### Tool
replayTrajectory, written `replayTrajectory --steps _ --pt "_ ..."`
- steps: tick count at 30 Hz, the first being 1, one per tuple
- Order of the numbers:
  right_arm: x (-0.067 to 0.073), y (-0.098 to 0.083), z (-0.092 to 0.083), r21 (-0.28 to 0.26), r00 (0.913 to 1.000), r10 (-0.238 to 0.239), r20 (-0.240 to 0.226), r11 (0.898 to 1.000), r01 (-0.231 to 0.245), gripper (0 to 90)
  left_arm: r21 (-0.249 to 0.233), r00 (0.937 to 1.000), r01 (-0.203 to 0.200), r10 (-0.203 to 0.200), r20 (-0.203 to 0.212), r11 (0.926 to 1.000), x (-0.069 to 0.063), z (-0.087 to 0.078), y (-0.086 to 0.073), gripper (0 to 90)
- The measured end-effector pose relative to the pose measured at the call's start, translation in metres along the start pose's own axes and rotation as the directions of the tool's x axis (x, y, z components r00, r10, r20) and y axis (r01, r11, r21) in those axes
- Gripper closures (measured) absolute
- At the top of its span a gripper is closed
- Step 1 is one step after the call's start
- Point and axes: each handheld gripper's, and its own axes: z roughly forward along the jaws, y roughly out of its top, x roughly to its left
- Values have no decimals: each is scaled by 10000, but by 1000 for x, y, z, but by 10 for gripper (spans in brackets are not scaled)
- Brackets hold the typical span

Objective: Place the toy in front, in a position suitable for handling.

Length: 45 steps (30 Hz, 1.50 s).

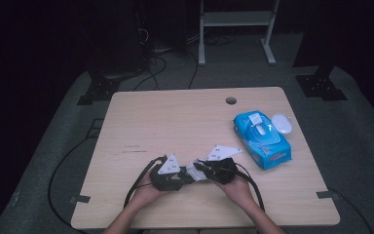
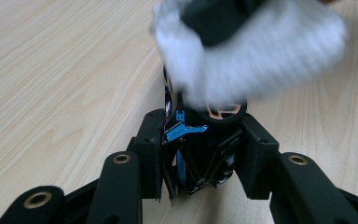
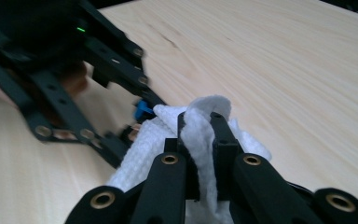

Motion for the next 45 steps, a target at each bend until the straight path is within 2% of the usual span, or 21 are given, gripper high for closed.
replayTrajectory --steps 3,5,6,9,11,13,15,18,21,24,26,28,30,31,34,36,39,40,41,43,45 --pt "10 3 6 24 9991 -370 -213 9993 370 852 -35 10000 10 -10 -38 10000 0 0 -1 581" --pt "9 4 6 114 9985 -507 -210 9986 509 853 -47 10000 21 -21 -45 10000 -1 0 -1 581" --pt "7 4 5 137 9989 -428 -198 9990 431 853 -39 10000 4 -4 -48 10000 -1 0 -1 581" --pt "-3 1 -2 191 9984 -419 385 9990 412 853 -42 10000 -34 34 -58 10000 0 -1 -1 581" --pt "-10 -1 -7 208 9983 -114 563 9997 103 853 -47 10000 -9 8 -96 10000 -1 -1 -1 581" --pt "-12 -2 -7 141 9981 129 607 9998 -138 853 -58 9999 8 -9 -131 10000 -1 0 -1 581" --pt "-8 0 -4 129 9988 83 491 9999 -90 853 -48 9998 57 -57 -164 10000 -1 0 0 581" --pt "2 4 5 113 9996 -291 60 9995 291 851 -44 9998 69 -70 -187 10000 -1 0 0 581" --pt "7 7 7 256 9975 -689 133 9973 685 852 -59 9998 60 -61 -205 10000 -1 0 -1 581" --pt "1 5 3 274 9978 -571 335 9980 562 853 -46 9997 58 -59 -220 10000 -1 0 -1 581" --pt "-7 3 -1 261 9979 -295 569 9993 281 852 -30 9998 29 -30 -218 10000 -1 0 0 581" --pt "-8 2 -2 200 9980 -160 612 9997 148 852 -30 9998 28 -29 -212 10000 -1 0 0 581" --pt "-4 3 0 153 9986 -182 489 9997 174 852 -59 9997 36 -37 -224 10000 -1 0 0 581" --pt "1 5 3 167 9993 -237 280 9996 232 852 -60 9997 23 -24 -233 10000 -2 0 0 580" --pt "14 9 11 250 9970 -765 135 9968 762 851 -29 9998 64 -64 -187 10000 -1 0 0 580" --pt "15 12 11 370 9956 -930 126 9950 925 851 -74 9998 72 -73 -167 9999 -1 0 -1 581" --pt "6 9 7 505 9949 -813 601 9956 783 852 -154 9998 159 -161 -132 9998 0 0 -1 581" --pt "0 8 4 485 9945 -608 854 9972 568 852 -146 9998 128 -130 -152 9998 0 1 -1 581" --pt "-4 7 2 419 9955 -312 894 9987 275 852 -149 9998 94 -97 -155 9998 0 1 -1 581" --pt "-3 7 3 342 9965 -175 823 9993 147 852 -94 9999 0 -1 -141 10000 0 1 0 580" --pt "5 8 8 223 9990 -234 381 9995 226 851 -125 9999 57 -58 -155 9999 0 2 0 580"
